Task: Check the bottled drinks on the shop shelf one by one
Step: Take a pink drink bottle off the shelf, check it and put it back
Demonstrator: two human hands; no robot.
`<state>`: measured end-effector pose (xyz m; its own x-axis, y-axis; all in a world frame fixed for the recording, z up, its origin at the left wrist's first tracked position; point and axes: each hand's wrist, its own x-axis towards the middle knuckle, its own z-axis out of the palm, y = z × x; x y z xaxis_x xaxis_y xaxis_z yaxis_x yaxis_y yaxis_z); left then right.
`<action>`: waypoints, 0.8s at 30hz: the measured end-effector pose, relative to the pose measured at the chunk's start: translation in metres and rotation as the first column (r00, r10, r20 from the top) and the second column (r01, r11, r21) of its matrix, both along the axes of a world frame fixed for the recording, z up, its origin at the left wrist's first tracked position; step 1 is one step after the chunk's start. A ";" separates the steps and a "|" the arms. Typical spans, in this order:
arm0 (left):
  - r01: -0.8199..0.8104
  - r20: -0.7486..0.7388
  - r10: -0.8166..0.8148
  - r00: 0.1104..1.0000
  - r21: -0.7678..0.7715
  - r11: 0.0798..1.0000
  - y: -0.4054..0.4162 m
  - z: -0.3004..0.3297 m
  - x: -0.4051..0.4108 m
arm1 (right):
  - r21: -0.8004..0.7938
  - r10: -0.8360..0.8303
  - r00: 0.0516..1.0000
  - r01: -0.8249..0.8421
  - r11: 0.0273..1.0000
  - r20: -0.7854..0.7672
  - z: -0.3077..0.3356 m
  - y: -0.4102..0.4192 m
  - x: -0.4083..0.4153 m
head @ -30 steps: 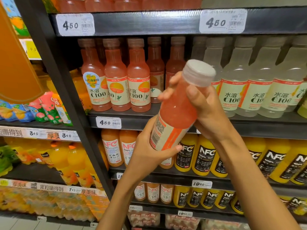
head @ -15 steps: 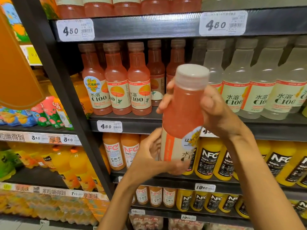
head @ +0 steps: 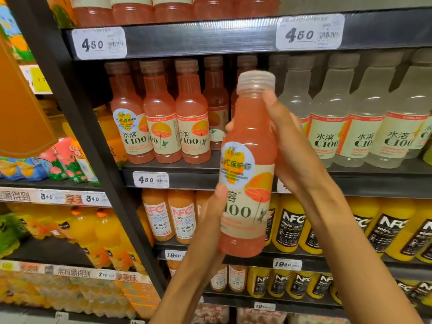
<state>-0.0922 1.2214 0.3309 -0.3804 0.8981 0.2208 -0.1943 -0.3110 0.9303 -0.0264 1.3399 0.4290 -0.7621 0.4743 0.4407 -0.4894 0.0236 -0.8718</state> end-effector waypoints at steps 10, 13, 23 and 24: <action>-0.012 0.074 0.016 0.997 -0.054 0.998 0.001 0.005 0.002 | 0.041 -0.010 0.999 0.008 0.999 0.030 0.004 0.002 -0.005; 0.114 0.208 -0.118 0.971 0.032 0.993 0.000 0.008 0.006 | 0.053 0.045 0.993 -0.050 0.997 0.106 0.005 0.005 -0.006; -0.012 -0.008 0.012 1.000 -0.064 0.998 -0.006 0.010 -0.004 | -0.131 -0.047 0.998 0.051 0.990 0.033 -0.003 0.002 -0.010; -0.025 -0.050 0.022 0.998 -0.065 0.998 -0.006 0.011 -0.004 | -0.076 -0.110 0.993 0.114 0.991 0.049 -0.002 0.002 -0.010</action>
<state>-0.0963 1.2154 0.3416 -0.3919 0.9020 0.1809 -0.1408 -0.2531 0.9571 -0.0366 1.3417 0.4270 -0.7204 0.5897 0.3651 -0.4477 0.0068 -0.8942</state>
